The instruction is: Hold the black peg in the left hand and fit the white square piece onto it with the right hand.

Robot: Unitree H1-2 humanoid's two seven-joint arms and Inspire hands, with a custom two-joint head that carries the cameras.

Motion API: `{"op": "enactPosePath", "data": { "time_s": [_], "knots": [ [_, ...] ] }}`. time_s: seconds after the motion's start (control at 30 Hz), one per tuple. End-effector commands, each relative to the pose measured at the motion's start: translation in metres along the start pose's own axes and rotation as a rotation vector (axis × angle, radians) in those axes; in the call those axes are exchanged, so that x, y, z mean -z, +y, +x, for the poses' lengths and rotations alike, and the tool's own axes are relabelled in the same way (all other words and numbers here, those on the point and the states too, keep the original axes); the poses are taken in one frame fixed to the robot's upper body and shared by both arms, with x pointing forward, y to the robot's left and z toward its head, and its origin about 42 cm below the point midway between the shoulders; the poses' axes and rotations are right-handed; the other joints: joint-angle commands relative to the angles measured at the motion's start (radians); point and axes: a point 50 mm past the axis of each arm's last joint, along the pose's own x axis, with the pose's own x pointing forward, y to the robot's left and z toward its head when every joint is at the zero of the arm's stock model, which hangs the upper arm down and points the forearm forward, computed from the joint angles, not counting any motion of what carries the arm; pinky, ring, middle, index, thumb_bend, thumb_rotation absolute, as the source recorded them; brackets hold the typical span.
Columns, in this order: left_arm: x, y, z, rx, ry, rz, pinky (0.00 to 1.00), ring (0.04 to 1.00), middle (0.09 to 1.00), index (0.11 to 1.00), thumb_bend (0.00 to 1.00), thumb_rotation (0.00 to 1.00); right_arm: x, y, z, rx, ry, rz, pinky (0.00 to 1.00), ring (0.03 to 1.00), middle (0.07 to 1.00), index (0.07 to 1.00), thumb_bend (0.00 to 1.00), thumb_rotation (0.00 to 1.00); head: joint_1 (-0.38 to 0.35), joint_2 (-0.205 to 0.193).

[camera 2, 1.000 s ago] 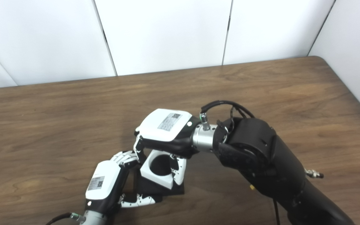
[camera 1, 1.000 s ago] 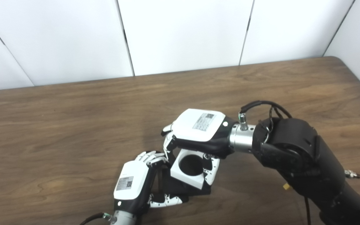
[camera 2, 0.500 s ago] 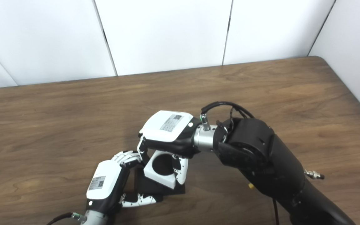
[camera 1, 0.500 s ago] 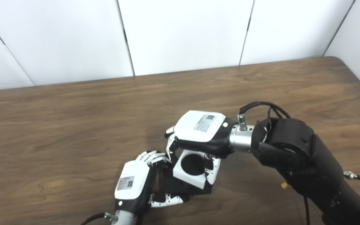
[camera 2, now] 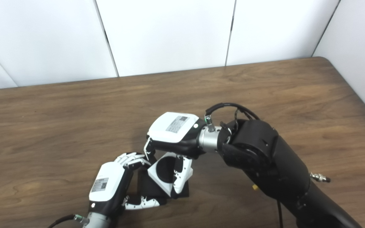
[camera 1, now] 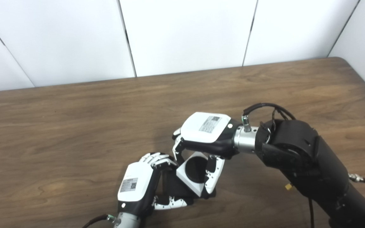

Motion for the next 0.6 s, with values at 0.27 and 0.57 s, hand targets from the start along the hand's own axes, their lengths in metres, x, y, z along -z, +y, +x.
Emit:
{"op": "enactPosePath", "data": {
  "time_s": [0.27,0.57],
  "knots": [
    [0.001,-0.008,0.000,0.052,0.013,0.008,0.85,0.824,0.758,0.487,0.52,0.05,0.004,-0.021,-0.005,0.075,0.012,-0.028,0.85,0.888,0.753,0.605,1.00,0.44,0.002,0.002],
    [0.001,-0.010,0.001,0.054,0.014,0.009,0.85,0.824,0.757,0.486,0.52,0.05,0.001,-0.032,-0.009,0.007,0.053,-0.042,0.95,0.971,0.903,0.855,1.00,0.48,0.003,-0.002]
  ]
}}
